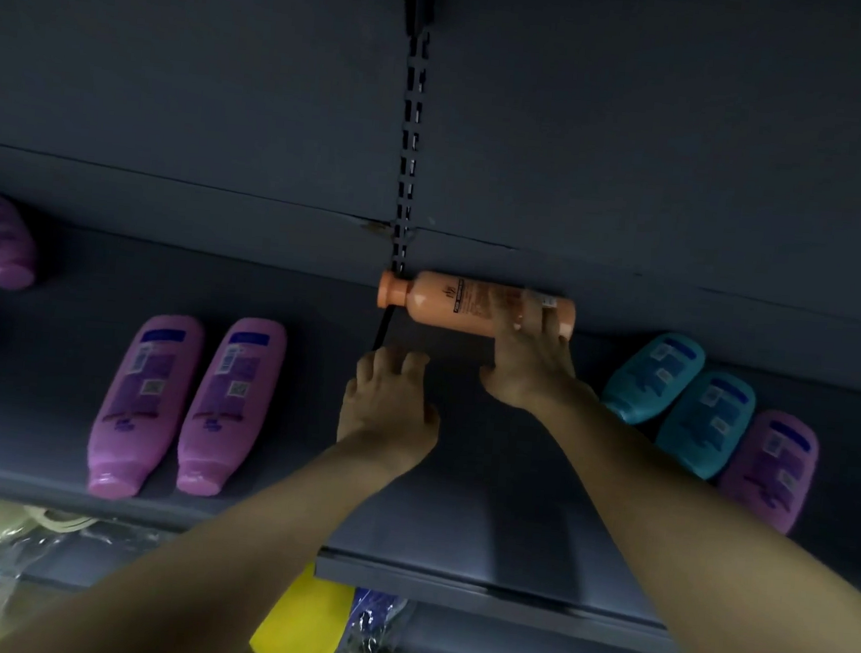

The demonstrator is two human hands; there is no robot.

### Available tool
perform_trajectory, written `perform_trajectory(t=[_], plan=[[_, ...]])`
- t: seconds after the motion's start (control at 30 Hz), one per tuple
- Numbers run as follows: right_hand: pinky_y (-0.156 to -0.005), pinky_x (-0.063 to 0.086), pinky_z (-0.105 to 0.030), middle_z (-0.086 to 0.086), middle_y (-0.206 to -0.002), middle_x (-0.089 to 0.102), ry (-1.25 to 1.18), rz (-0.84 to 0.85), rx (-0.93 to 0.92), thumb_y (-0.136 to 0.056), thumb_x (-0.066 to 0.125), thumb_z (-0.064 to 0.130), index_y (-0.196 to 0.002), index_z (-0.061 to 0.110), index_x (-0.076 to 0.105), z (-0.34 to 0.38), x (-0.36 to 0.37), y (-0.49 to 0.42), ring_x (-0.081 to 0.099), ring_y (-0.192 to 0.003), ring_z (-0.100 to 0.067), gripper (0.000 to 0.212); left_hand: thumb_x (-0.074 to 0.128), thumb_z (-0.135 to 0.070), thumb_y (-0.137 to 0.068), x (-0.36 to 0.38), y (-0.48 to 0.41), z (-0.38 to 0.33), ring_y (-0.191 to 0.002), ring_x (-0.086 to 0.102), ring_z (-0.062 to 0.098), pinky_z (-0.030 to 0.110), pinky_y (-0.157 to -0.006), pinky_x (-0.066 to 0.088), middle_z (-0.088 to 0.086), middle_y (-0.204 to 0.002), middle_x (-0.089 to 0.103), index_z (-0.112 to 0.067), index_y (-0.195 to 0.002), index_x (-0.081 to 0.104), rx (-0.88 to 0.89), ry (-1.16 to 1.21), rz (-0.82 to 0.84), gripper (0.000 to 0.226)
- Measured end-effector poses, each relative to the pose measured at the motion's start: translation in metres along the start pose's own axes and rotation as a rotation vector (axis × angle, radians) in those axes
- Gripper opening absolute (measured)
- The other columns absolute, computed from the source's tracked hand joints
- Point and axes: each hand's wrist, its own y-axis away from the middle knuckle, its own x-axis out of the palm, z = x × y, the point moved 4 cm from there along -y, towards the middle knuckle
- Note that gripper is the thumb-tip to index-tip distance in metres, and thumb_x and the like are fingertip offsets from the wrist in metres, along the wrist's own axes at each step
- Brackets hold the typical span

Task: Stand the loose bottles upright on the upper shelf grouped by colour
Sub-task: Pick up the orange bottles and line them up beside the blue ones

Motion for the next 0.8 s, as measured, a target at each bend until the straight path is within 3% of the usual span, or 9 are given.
perform_trajectory(t=[0.1, 0.2, 0.4, 0.57, 0.7, 0.8], plan=[[-0.115, 0.014, -0.049, -0.011, -0.157, -0.008, 0.066, 0.024, 0.039, -0.081, 0.070, 0.029, -0.150, 0.016, -0.005, -0.004, -0.002, -0.007, 0.004, -0.142, -0.035, 0.103, 0.049, -0.026, -0.092, -0.001, 0.000, 0.002, -0.137, 0.019, 0.026, 0.036, -0.111, 0.024, 0.007, -0.147, 0.022, -0.022, -0.142, 0.031, 0.032, -0.033, 0.010, 0.054], [-0.114, 0.009, -0.053, -0.011, -0.153, 0.007, 0.158, 0.000, 0.014, -0.076, 0.071, 0.036, -0.148, 0.017, 0.003, -0.005, 0.000, -0.007, 0.008, -0.140, -0.035, 0.101, 0.050, -0.025, -0.092, 0.000, 0.001, 0.004, -0.137, 0.019, 0.025, 0.036, -0.111, 0.024, 0.005, -0.147, 0.022, -0.022, -0.141, 0.034, 0.046, -0.048, 0.016, 0.052], [-0.115, 0.014, -0.052, -0.013, -0.135, 0.024, 0.183, -0.114, -0.032, -0.079, 0.067, 0.031, -0.137, 0.016, 0.033, -0.002, -0.004, 0.009, 0.022, -0.128, -0.038, 0.068, 0.050, -0.027, -0.092, 0.007, 0.007, 0.002, -0.138, 0.016, 0.026, 0.036, -0.112, 0.022, 0.005, -0.148, 0.019, -0.023, -0.141, 0.034, 0.039, -0.078, 0.062, 0.051], [-0.115, 0.017, -0.046, -0.015, -0.154, 0.003, 0.110, -0.045, -0.039, -0.079, 0.070, 0.029, -0.148, 0.016, 0.013, -0.008, -0.002, 0.015, 0.009, -0.139, -0.037, 0.090, 0.048, -0.027, -0.093, 0.011, 0.016, 0.002, -0.140, 0.012, 0.027, 0.037, -0.113, 0.020, 0.005, -0.150, 0.015, -0.023, -0.141, 0.033, 0.047, -0.106, 0.110, 0.050], [-0.111, 0.021, -0.045, -0.011, -0.149, 0.020, 0.176, -0.013, -0.005, -0.080, 0.067, 0.037, -0.150, 0.016, 0.003, -0.006, -0.009, 0.012, 0.019, -0.135, -0.032, 0.098, 0.048, -0.027, -0.093, 0.010, 0.020, 0.006, -0.139, 0.014, 0.027, 0.037, -0.112, 0.022, 0.005, -0.149, 0.016, -0.022, -0.140, 0.035, 0.038, -0.118, 0.122, 0.049], [-0.103, 0.025, -0.042, -0.011, -0.138, 0.026, 0.273, -0.012, 0.018, -0.078, 0.067, 0.039, -0.148, 0.017, 0.014, -0.001, -0.013, 0.013, 0.027, -0.125, -0.030, 0.091, 0.048, -0.027, -0.092, 0.007, 0.023, 0.008, -0.137, 0.017, 0.027, 0.037, -0.111, 0.024, 0.005, -0.149, 0.017, -0.022, -0.139, 0.035, 0.019, -0.120, 0.117, 0.049]])
